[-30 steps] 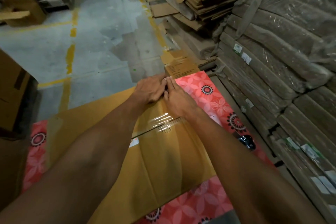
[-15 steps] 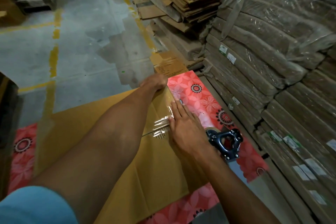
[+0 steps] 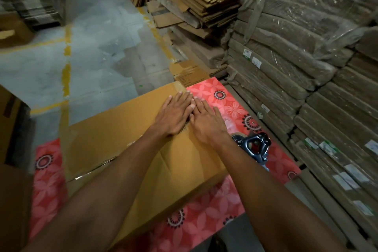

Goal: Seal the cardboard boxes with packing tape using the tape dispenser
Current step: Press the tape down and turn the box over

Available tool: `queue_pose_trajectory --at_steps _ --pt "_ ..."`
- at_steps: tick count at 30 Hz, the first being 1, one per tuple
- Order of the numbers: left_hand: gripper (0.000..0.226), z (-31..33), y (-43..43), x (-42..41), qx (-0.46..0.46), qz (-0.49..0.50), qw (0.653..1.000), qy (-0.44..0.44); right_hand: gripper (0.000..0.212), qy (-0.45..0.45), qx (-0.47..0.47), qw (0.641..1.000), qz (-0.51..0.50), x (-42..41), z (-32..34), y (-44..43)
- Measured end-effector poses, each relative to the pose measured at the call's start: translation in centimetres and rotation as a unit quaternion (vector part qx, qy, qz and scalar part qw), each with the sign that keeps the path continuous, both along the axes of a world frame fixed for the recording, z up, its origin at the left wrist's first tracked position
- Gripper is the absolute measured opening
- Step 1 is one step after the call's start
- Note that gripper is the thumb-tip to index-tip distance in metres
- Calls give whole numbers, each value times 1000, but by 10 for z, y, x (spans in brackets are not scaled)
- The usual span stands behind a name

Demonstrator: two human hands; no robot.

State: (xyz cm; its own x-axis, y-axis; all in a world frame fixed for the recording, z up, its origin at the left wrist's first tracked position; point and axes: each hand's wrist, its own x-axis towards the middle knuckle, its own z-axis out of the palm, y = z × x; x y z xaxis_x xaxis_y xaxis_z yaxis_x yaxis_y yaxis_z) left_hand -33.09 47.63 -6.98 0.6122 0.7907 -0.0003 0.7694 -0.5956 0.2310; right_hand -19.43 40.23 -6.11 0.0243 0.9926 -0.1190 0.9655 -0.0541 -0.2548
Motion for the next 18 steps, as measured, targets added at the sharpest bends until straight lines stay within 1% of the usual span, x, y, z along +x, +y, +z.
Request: queue_pose_trajectory --at_steps 4,7,10,12,15,16,18 --pt "67 1 1 3 -7 5 998 60 61 13 11 1000 15 11 3 -48" --pt "70 7 -2 7 -25 13 997 72 63 -8 13 1000 2 22 1 -104" --pt "66 15 -20 19 -39 34 996 69 63 -14 26 999 -20 22 -3 -121" --pt "63 14 -47 30 -26 4 998 60 66 -21 30 999 -25 21 -3 -118" --pt "60 4 -84 28 3 -65 997 45 77 -29 40 999 -17 22 -6 -118" --pt "60 1 -89 24 4 -73 997 39 77 -29 43 999 -14 24 -6 -118" --pt "60 -1 -92 17 -4 -73 997 35 68 -20 53 998 -8 26 -8 -118"
